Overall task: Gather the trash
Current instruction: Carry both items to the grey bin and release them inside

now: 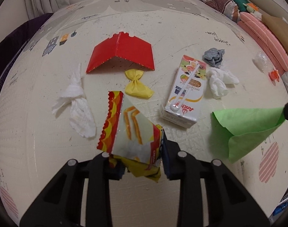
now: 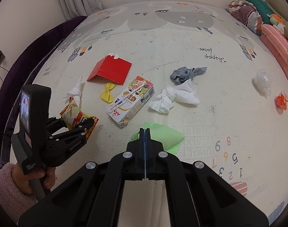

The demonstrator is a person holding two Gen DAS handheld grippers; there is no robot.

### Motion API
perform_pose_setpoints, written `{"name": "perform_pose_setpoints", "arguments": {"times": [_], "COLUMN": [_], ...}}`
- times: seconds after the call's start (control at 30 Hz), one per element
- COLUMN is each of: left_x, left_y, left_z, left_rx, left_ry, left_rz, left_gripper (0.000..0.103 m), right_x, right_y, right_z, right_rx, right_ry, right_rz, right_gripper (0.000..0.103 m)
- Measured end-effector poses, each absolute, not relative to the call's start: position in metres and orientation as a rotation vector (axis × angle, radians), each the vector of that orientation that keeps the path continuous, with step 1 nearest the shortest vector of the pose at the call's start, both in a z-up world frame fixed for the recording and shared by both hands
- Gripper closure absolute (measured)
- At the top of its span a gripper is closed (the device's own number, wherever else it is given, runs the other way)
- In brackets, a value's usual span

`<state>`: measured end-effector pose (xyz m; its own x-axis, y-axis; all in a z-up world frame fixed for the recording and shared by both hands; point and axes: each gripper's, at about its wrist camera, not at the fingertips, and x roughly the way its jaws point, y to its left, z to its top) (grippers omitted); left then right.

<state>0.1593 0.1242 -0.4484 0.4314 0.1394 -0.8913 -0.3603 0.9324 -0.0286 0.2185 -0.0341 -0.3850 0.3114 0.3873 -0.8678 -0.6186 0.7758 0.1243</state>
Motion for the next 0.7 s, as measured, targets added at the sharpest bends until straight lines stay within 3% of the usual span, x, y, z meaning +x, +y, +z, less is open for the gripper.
{"name": "perform_pose_setpoints", "arguments": {"times": [0.37,0.7], "left_x": [0.144,0.149], "left_y": [0.076,-0.037], "left_z": [-0.394,-0.370], "left_rx": [-0.098,0.023], "left_ry": [1.055,1.051], "left_rz": [0.219,0.049], "left_gripper": [0.072,0.072], "right_x": [0.201,0.183], "right_y": [-0.061,-0.191], "right_z": [-0.350,-0.324], "right_rx": [-0.186,-0.080], "right_ry": [1.022,0.991], "right_rz": [0.625,0.444], "right_gripper": [0.103,0.103]}}
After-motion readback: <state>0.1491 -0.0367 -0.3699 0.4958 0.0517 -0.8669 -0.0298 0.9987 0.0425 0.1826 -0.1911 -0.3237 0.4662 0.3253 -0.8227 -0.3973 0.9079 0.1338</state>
